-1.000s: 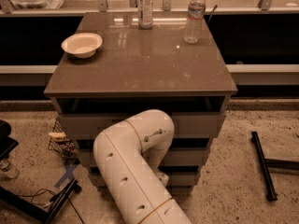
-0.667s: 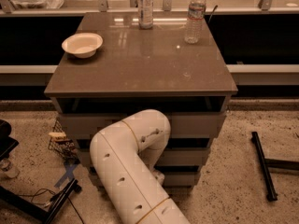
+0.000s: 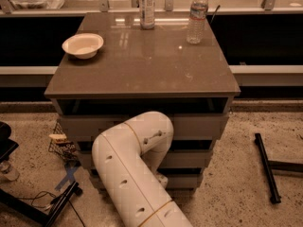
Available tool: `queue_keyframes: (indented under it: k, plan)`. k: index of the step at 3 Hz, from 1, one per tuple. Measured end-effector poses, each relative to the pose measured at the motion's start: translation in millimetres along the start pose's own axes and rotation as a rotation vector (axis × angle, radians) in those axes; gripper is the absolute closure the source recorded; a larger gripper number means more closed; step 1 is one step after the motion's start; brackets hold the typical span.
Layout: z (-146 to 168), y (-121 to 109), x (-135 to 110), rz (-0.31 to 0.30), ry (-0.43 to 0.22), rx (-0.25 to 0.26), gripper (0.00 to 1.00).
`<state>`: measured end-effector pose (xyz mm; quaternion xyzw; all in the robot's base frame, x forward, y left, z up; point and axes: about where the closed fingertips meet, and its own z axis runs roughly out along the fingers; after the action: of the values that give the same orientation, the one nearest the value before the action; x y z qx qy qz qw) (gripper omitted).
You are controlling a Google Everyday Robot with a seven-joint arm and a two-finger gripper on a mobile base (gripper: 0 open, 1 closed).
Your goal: Open bottom drawer
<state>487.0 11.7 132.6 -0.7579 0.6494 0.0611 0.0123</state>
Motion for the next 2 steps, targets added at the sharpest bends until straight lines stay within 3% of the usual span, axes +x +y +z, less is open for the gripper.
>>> queue_keyframes:
  k: [1, 2]
  plan:
    - [0.9, 1.1, 0.1, 0.0, 0.0, -0.002, 0.72]
    - [2.0, 2.6, 0.2, 0.001, 0.0, -0.005, 0.64]
